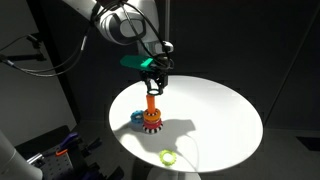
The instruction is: Put the dark green ring around the orange rod
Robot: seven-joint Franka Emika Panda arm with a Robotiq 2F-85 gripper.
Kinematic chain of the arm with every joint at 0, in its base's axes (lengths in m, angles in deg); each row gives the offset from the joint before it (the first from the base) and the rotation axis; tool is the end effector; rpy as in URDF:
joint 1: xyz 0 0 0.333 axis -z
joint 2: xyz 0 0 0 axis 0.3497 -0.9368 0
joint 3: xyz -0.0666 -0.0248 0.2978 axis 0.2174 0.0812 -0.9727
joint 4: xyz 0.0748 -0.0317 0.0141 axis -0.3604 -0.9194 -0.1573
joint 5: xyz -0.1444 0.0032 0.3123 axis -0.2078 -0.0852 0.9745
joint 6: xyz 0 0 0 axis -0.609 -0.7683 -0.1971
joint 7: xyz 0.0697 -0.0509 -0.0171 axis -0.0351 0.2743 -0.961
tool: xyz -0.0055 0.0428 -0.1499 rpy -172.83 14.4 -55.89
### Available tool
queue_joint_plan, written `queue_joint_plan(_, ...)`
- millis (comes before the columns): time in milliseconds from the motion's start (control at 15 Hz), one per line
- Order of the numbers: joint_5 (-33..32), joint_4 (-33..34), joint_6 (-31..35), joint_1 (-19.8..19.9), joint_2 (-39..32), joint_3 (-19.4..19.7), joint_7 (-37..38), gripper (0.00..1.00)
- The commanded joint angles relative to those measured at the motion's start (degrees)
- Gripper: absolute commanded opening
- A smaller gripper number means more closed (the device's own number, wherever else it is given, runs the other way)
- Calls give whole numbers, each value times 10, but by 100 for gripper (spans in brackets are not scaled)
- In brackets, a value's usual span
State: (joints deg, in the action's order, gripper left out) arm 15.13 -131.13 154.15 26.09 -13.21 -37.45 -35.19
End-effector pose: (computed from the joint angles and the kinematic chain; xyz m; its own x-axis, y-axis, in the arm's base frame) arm 0.4781 -0.0928 0.3318 0.9914 0.1066 0.0759 0.1034 -0.9936 0.0447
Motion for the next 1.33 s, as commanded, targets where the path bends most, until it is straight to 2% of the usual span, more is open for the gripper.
queue_joint_plan(0, 8, -13, -9, -3, 15, -2, -13, 45)
queue_joint_plan(1267, -23, -36, 8, -2, 15, -3, 6, 45)
